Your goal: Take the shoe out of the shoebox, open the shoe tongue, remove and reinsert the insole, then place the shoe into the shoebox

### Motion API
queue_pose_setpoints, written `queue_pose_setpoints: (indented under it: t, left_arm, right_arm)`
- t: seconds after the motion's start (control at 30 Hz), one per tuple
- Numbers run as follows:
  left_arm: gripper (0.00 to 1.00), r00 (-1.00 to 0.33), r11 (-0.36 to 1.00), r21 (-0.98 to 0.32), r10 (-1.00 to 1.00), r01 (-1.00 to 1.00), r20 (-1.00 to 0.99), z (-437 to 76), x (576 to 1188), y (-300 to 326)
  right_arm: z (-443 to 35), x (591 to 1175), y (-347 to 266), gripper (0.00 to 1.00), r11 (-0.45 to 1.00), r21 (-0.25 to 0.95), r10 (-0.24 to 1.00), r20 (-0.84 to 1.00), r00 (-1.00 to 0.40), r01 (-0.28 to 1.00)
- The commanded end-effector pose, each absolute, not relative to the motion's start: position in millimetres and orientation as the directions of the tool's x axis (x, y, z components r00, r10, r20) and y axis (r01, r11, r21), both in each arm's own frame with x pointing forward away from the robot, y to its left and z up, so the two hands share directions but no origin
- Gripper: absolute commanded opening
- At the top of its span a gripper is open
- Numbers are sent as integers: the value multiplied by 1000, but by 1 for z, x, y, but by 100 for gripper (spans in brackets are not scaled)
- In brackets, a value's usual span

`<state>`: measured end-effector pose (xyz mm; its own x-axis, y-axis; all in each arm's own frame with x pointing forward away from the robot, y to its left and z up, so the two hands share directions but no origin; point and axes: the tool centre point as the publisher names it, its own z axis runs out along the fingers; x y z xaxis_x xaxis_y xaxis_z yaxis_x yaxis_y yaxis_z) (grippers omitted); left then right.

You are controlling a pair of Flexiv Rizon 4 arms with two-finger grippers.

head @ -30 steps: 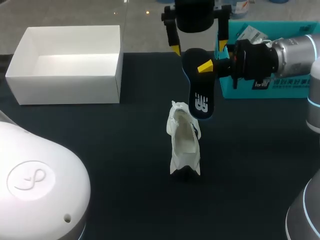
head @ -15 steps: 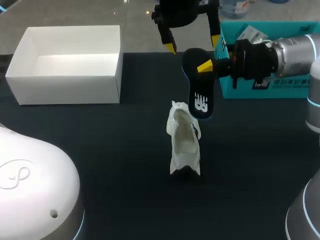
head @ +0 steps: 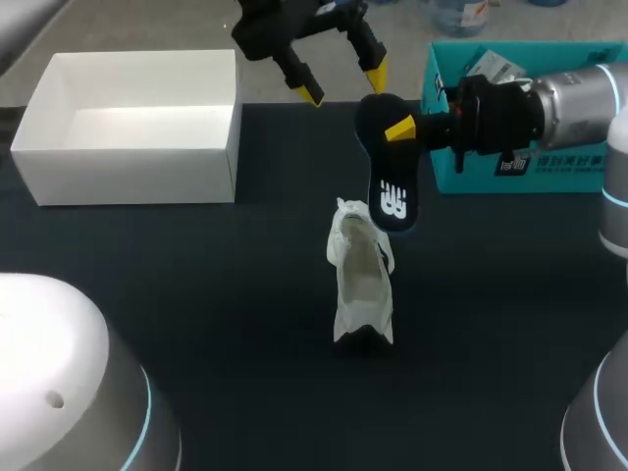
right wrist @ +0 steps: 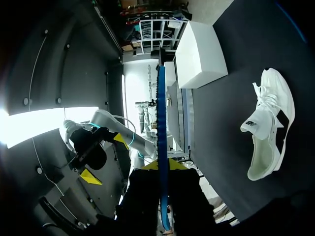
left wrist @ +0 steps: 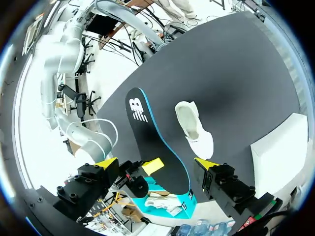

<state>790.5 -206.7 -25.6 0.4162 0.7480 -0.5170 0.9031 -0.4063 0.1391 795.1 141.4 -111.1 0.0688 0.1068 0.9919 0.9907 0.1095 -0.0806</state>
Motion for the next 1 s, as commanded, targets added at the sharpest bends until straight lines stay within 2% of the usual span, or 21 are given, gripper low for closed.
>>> queue_pose_setpoints:
  t: [0.03,0.2,0.3,0.33,0.43,0.53,0.87,1.0]
  left_arm:
    - [100,411,-403,147,711,903,-571,-29,789,-202]
    - [100,411,-403,147,711,903,-571,-29,789,-202]
    - [100,229,-279,46,672,959,-705,-37,783,-208]
    - [100,127,-221,-22,637,975,-760,-40,781,-209]
    - [100,-77,-78,-146,563,986,-823,-47,782,-208]
    - [100,-196,7,-219,479,976,-856,-49,786,-205]
    - [100,-207,6,-212,234,977,-950,-46,795,-203]
    - [100,-126,-30,-132,152,991,-980,-52,796,-211]
  right_arm:
    - [-113,797,144,0,113,-83,106,992,71,990]
    - [-115,797,146,0,117,-86,101,992,74,989]
    - [-113,797,146,0,114,-82,96,993,71,990]
    - [-113,798,145,0,110,-80,94,993,70,991]
    - [-111,798,143,0,96,-72,95,994,63,993]
    - [-107,799,139,0,82,-58,97,994,50,995]
    - [-85,804,128,0,65,1,73,997,-6,998]
    - [-84,807,131,0,63,8,64,998,-12,998]
